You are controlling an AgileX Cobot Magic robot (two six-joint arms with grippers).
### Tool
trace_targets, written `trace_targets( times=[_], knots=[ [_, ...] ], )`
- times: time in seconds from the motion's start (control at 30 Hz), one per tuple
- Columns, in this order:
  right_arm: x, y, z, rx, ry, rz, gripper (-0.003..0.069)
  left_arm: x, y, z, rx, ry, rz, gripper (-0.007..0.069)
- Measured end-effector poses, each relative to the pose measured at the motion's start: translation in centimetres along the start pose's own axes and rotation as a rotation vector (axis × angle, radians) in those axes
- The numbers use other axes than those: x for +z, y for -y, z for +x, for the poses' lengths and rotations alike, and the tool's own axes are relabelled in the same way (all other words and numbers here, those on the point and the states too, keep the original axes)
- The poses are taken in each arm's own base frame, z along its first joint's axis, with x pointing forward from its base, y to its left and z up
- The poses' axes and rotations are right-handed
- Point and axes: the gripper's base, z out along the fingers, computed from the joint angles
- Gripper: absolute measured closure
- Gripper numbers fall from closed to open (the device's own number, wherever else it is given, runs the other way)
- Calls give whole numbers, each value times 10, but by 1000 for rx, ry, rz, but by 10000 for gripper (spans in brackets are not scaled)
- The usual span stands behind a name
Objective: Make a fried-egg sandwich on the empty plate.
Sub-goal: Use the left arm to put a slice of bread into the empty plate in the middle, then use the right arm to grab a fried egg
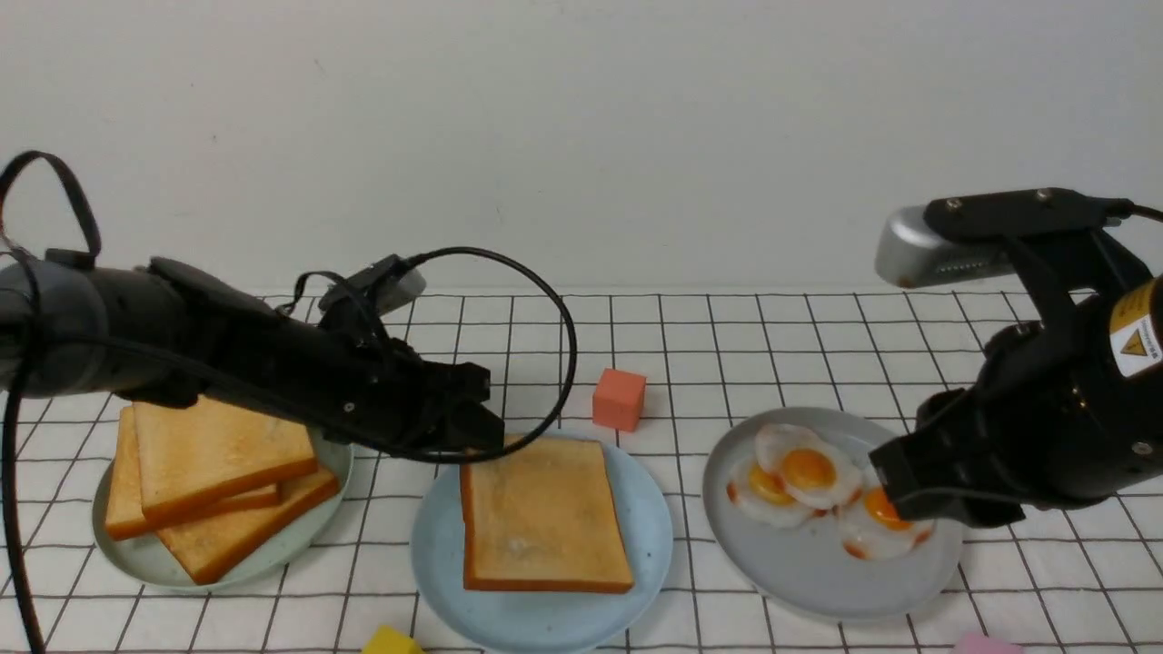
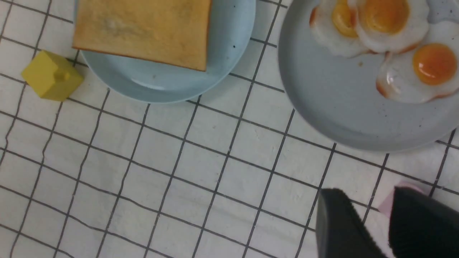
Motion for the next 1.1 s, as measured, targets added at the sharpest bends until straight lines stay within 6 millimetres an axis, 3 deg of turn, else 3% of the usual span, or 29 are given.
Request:
trace_targets(
  times=[0.1, 0.23, 0.33, 0.43, 0.47, 0.5, 0.53, 0.57, 0.6, 0.73, 0.8, 0.93, 1.1],
  knots=[
    [0, 0, 0, 1, 0, -1, 418, 7, 1, -1, 15, 36, -51, 533],
    [0, 0, 0, 13, 3, -4, 418, 10, 4, 0, 50, 42, -68, 407],
    [0, 0, 0, 36, 2, -3, 418, 7, 5, -1, 79, 42, -76, 218],
    [0, 0, 0, 48, 3, -4, 418, -7, 13, -9, 118, 100, -100, 53],
    [0, 0, 0, 49, 3, -4, 418, -10, 14, -10, 126, 110, -102, 43],
    [0, 0, -1, 53, 12, -6, 418, -26, 24, -16, 167, 155, -105, -14],
    [0, 0, -1, 53, 12, -6, 418, -26, 24, -16, 169, 154, -107, -17],
    [0, -1, -3, 54, 29, -10, 418, -45, 36, -20, 209, 193, -104, -34],
    [0, -1, -3, 54, 31, -10, 418, -47, 38, -21, 212, 197, -103, -34],
    [0, -2, -9, 63, 91, -27, 417, -93, 70, -17, 222, 207, -39, 8],
    [6, -2, -14, 82, 116, -22, 409, -110, 82, -6, 227, 126, -14, 67],
    [21, 7, -23, 143, 126, -3, 385, -125, 88, 12, 234, 7, -11, 195],
    [47, 56, -35, 329, 80, 85, 341, -148, 86, 54, 265, -52, -59, 432]
  ],
)
